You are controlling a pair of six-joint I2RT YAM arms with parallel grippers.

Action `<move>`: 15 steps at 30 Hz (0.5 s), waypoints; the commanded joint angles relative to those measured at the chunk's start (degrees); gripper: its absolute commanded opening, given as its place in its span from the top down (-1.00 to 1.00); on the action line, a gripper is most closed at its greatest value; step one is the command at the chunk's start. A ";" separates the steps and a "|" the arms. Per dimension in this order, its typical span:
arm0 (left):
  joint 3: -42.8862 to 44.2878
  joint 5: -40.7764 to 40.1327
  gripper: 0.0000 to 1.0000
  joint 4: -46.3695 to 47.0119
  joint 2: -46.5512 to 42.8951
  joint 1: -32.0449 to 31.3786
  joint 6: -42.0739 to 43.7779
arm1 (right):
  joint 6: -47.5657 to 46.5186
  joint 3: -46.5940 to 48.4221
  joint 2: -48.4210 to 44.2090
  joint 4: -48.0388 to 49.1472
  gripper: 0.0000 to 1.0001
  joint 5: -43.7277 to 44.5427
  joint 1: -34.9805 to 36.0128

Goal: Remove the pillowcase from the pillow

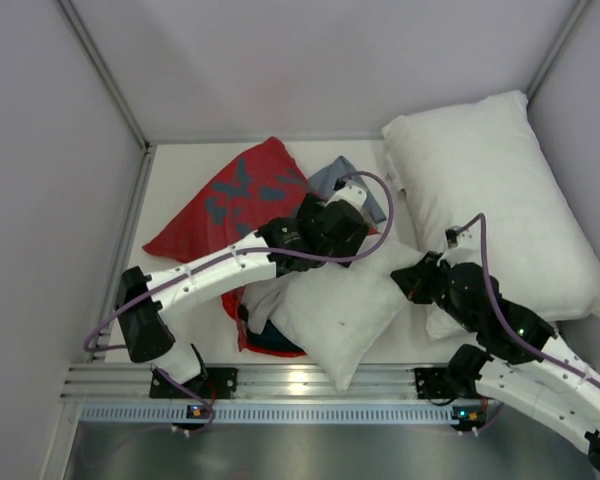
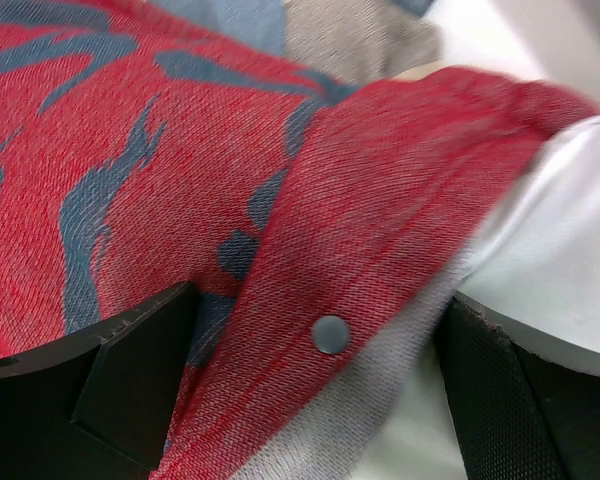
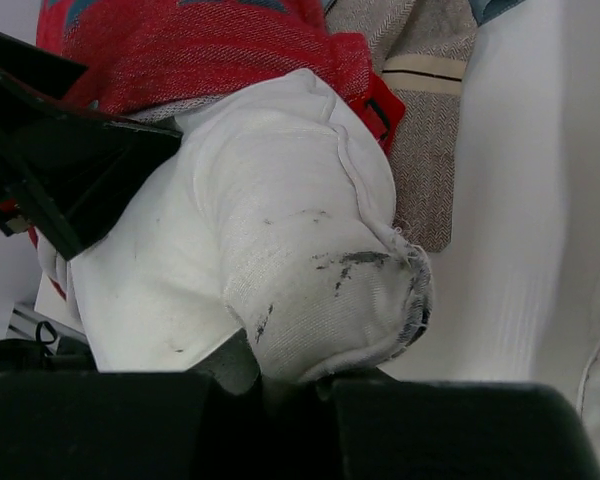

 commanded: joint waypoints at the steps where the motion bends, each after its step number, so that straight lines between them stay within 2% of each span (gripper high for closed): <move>1: -3.78 -8.27 -0.98 -1.96 -0.98 0.15 -0.12 | 0.95 -0.58 0.10 2.54 1.00 -3.43 0.00; 4: -5.55 -12.13 -0.95 -3.19 1.38 1.38 -0.65 | 1.21 -0.84 -1.04 2.62 1.00 -4.66 0.00; 6: -5.90 -11.98 -0.79 -4.68 3.32 4.26 -1.69 | 1.65 -0.93 -2.71 2.54 1.00 -5.36 0.00; 9: -7.48 -8.64 -0.03 -4.60 5.96 9.63 -3.80 | 1.82 -0.41 -5.34 1.49 1.00 -4.84 -0.09; 10: -8.00 -6.98 0.47 -4.34 6.66 11.04 -4.51 | 2.00 -0.05 -5.96 0.96 1.00 -4.66 0.00; 11: -8.62 -6.88 0.67 -3.90 6.84 12.27 -5.12 | 2.00 0.47 -6.49 0.61 1.00 -4.58 0.00; 13: -10.11 -7.40 1.00 -3.55 7.11 15.61 -6.79 | 2.18 1.70 -8.95 -0.36 1.00 -4.05 0.00; 15: -12.04 -8.28 1.00 -2.93 6.41 19.46 -7.59 | 2.18 3.19 -11.58 -0.98 1.00 -2.83 0.00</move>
